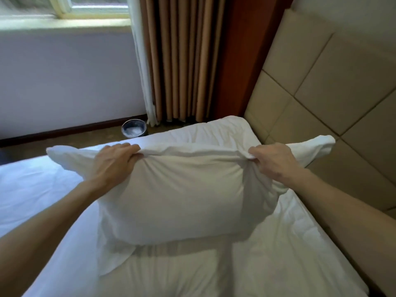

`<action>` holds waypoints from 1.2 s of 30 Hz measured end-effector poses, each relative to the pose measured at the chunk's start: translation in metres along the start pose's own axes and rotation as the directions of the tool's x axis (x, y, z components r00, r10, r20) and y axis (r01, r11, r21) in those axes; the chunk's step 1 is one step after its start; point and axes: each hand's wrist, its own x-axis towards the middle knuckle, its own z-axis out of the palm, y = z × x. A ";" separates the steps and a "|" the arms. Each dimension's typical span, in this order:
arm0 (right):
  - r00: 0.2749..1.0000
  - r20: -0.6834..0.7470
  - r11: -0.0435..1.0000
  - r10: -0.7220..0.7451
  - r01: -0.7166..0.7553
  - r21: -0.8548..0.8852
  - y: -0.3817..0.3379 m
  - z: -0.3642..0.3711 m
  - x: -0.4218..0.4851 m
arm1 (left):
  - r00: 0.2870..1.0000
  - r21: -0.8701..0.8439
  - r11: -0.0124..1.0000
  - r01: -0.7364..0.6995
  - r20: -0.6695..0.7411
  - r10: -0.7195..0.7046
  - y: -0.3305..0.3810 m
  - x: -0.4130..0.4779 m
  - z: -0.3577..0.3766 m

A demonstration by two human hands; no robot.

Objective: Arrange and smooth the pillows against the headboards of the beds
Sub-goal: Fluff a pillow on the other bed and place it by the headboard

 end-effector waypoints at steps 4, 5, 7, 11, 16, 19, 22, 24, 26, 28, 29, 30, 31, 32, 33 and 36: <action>0.991 0.028 0.990 0.131 -0.130 -0.056 -0.007 -0.012 0.033 | 0.990 -0.008 0.990 -0.139 0.008 0.139 -0.032 0.041 0.007; 0.987 0.020 0.986 0.159 -0.157 -0.064 -0.007 -0.017 0.040 | 0.985 -0.004 0.985 -0.170 -0.004 0.170 -0.037 0.050 0.003; 0.984 0.035 0.982 0.176 -0.172 -0.078 -0.011 -0.030 0.050 | 0.983 -0.007 0.983 -0.184 -0.013 0.184 -0.047 0.064 -0.007; 0.986 0.031 0.981 0.166 -0.162 -0.105 -0.013 -0.058 0.065 | 0.985 -0.002 0.986 -0.168 -0.034 0.168 -0.056 0.084 -0.025; 0.978 0.046 0.969 0.204 -0.195 -0.149 -0.001 -0.071 0.072 | 0.991 -0.050 0.990 -0.129 -0.052 0.126 -0.048 0.114 -0.033; 0.967 0.057 0.960 0.250 -0.240 -0.141 0.013 -0.073 0.062 | 0.992 -0.028 0.992 -0.122 -0.031 0.122 -0.028 0.134 -0.040; 0.959 0.081 0.957 0.271 -0.260 -0.131 0.036 -0.068 0.055 | 0.992 -0.003 0.992 -0.129 -0.019 0.129 -0.005 0.157 -0.042; 0.958 0.090 0.956 0.272 -0.258 -0.139 0.057 -0.062 0.055 | 0.988 0.014 0.989 -0.150 -0.026 0.150 0.010 0.178 -0.040; 0.957 0.116 0.958 0.267 -0.250 -0.143 0.080 -0.051 0.061 | 0.985 0.046 0.984 -0.172 0.005 0.172 0.026 0.202 -0.032; 0.955 0.148 0.962 0.256 -0.237 -0.135 0.108 -0.036 0.071 | 0.987 0.054 0.986 -0.160 0.020 0.159 0.045 0.225 -0.017; 0.954 0.162 0.964 0.251 -0.230 -0.136 0.123 -0.028 0.078 | 0.989 0.047 0.988 -0.149 0.009 0.149 0.055 0.239 -0.007; 0.951 0.179 0.964 0.251 -0.228 -0.140 0.139 -0.020 0.084 | 0.990 0.039 0.990 -0.138 0.001 0.138 0.066 0.255 0.004; 0.947 0.199 0.964 0.252 -0.227 -0.140 0.155 -0.012 0.090 | 0.991 0.037 0.990 -0.135 0.003 0.135 0.078 0.270 0.014; 0.941 0.225 0.965 0.251 -0.226 -0.132 0.172 -0.004 0.095 | 0.990 0.038 0.990 -0.138 0.005 0.138 0.089 0.287 0.026; 0.935 0.257 0.968 0.246 -0.223 -0.116 0.188 0.005 0.100 | 0.989 0.040 0.989 -0.145 0.000 0.146 0.101 0.304 0.037; 0.901 0.359 0.968 0.245 -0.245 -0.045 0.240 0.029 0.110 | 0.983 0.076 0.980 -0.184 -0.001 0.184 0.136 0.364 0.073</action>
